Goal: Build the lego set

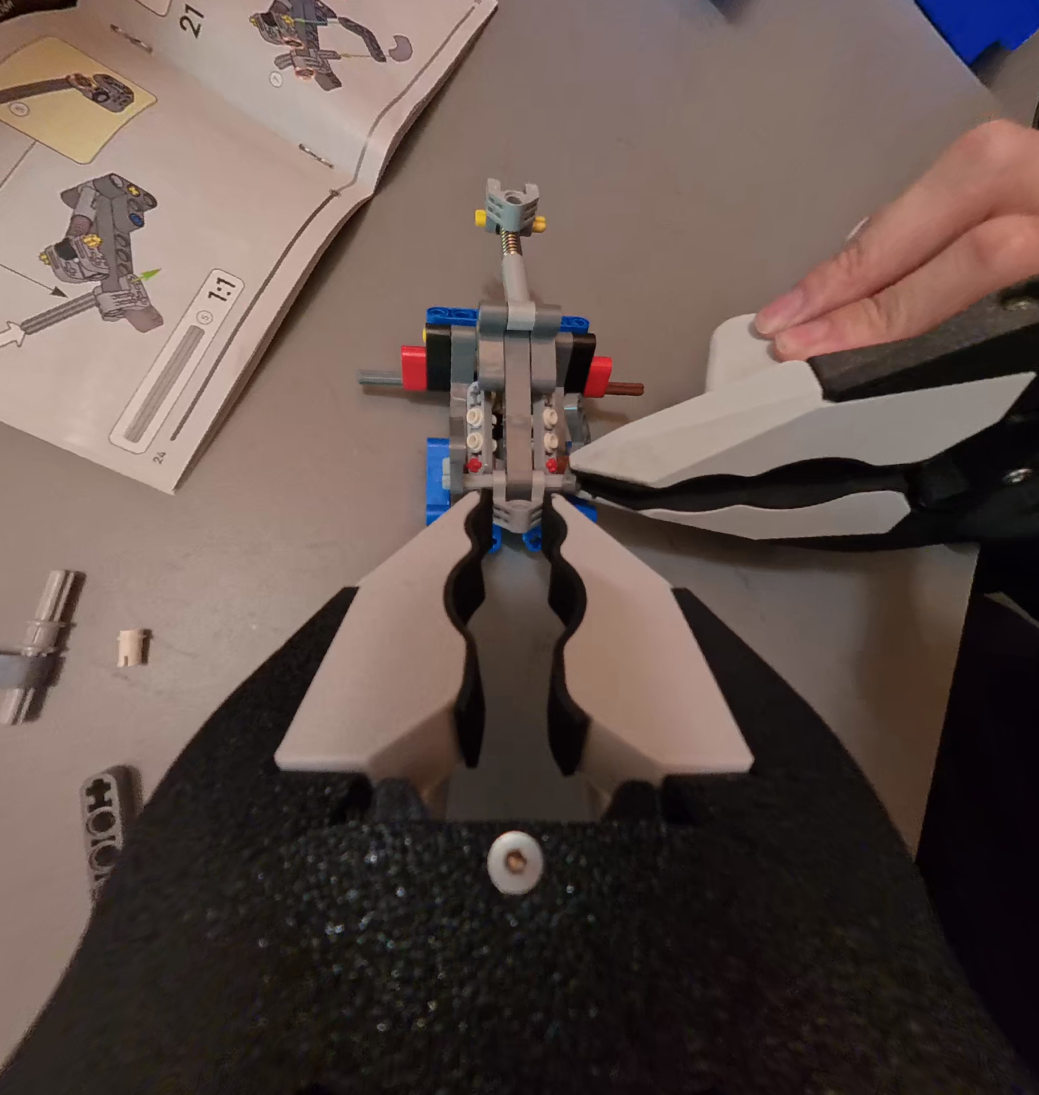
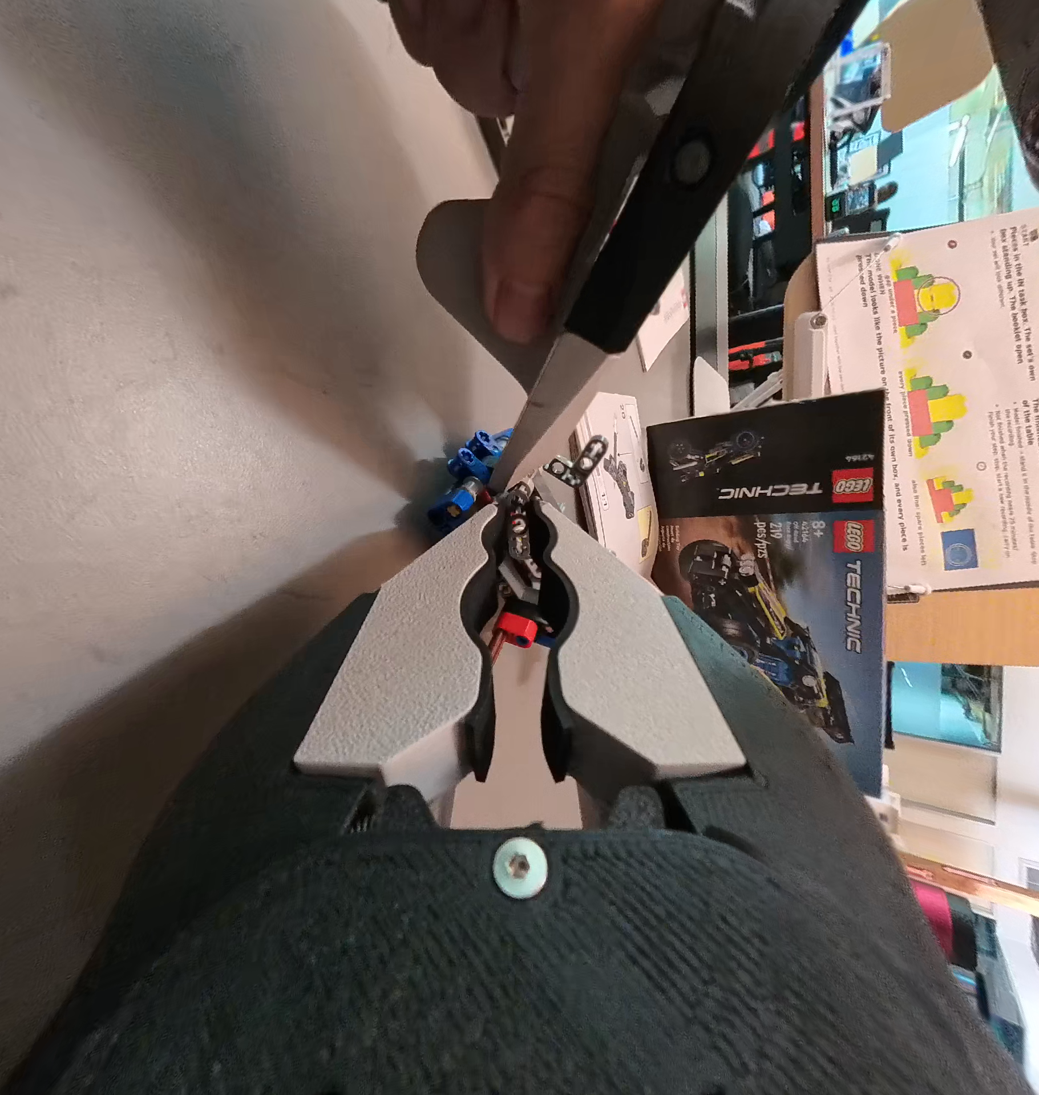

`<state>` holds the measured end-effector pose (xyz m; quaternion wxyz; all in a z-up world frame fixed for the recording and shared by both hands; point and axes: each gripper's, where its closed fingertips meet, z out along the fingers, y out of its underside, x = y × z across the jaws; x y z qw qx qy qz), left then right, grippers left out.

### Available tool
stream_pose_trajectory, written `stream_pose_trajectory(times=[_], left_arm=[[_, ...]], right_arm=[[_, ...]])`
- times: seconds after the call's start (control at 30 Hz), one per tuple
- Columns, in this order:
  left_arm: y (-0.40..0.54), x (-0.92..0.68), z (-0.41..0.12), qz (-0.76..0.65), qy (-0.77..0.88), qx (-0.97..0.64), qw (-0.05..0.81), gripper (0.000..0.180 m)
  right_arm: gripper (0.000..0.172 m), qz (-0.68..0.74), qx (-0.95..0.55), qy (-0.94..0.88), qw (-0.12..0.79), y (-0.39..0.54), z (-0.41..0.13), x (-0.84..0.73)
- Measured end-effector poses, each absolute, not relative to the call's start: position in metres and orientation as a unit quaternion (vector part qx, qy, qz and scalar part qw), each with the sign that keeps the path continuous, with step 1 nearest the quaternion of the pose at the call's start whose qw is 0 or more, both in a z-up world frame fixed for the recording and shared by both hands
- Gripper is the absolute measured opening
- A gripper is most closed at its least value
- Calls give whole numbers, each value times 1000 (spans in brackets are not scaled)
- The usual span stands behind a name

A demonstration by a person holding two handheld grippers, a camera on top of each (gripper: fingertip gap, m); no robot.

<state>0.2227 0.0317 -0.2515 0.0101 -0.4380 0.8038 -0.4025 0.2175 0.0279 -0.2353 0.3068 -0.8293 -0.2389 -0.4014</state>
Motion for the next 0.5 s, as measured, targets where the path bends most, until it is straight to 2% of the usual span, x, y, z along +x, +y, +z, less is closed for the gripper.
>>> stream_pose_trajectory(times=[0.23,0.5], left_arm=[[32,223,-252,-395,805,-442,22,13],[32,224,-250,-437,768,-466,-41,13]], right_arm=[[4,-416,-832,-225,290,29,-236,218],[5,-426,-818,-231,310,32,-234,220]])
